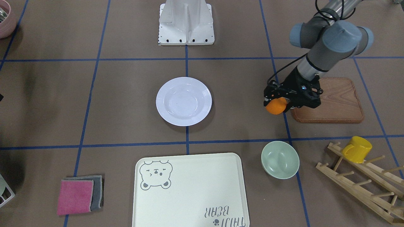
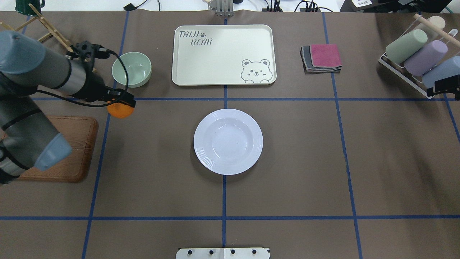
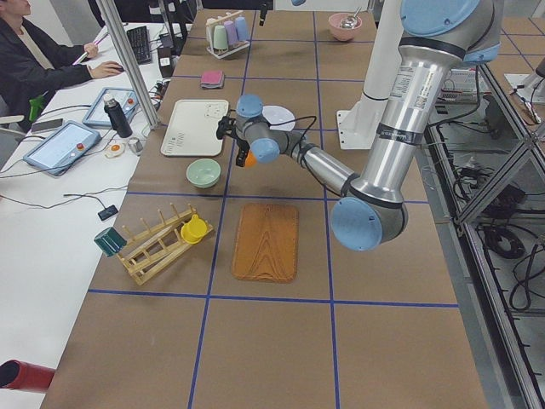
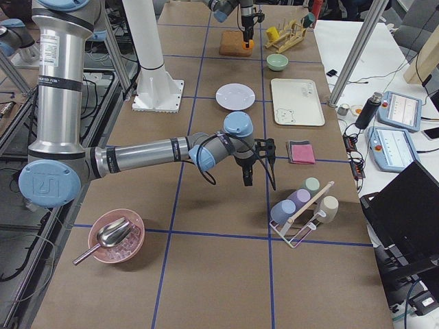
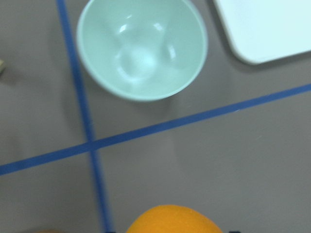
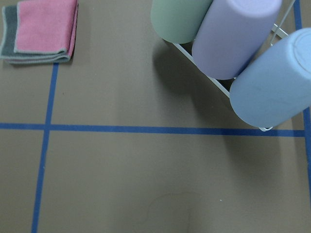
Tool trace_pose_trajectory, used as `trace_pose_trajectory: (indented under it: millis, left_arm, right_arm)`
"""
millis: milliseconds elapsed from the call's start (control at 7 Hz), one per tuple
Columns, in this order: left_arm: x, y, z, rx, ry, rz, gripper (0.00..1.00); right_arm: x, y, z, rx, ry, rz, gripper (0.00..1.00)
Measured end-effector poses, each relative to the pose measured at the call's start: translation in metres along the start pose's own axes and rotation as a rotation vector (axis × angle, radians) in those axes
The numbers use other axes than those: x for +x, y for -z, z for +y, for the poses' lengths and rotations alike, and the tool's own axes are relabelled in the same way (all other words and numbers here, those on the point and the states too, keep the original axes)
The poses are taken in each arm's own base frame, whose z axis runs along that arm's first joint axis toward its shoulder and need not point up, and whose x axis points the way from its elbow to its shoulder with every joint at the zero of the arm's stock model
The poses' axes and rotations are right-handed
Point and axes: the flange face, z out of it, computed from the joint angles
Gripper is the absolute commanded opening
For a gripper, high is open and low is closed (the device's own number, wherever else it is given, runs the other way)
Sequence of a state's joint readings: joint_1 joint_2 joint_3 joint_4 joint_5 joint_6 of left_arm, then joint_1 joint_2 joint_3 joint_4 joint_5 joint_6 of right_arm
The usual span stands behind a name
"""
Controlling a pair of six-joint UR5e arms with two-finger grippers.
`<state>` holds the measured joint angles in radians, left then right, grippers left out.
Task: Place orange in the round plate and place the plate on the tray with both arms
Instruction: 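Carry the orange with the left gripper and release it onto the white plate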
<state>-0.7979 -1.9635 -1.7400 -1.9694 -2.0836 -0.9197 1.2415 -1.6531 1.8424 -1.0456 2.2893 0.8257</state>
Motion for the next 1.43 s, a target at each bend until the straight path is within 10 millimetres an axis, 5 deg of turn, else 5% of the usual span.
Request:
trace_pose_trajectory:
  millis: [286, 714, 857, 1000, 1143, 1429]
  left_arm:
    - [0.132, -0.021, 0.002, -0.023, 0.078, -0.040, 0.00]
    - [0.262, -0.084, 0.023, -0.003, 0.166, -0.115, 0.00]
    - [0.278, -0.105, 0.028, 0.001, 0.170, -0.141, 0.09]
    - [0.283, -0.118, 0.034, -0.001, 0.169, -0.158, 0.83]
    - [0.285, -0.125, 0.040, -0.006, 0.165, -0.165, 0.97]
    - [0.289, -0.130, 0.049, 0.010, 0.151, -0.175, 0.98]
  right_arm:
    - [-0.030, -0.004, 0.010, 0.037, -0.132, -0.108, 1.00]
    - [-0.070, -0.017, 0.031, 0.084, -0.300, -0.227, 1.00]
    - [-0.088, -0.027, 0.040, 0.110, -0.351, -0.259, 1.00]
    - [-0.108, -0.038, 0.051, 0.130, -0.387, -0.285, 1.00]
    - [-0.125, -0.045, 0.061, 0.136, -0.410, -0.305, 1.00]
    - [-0.164, -0.058, 0.091, 0.158, -0.455, -0.343, 1.00]
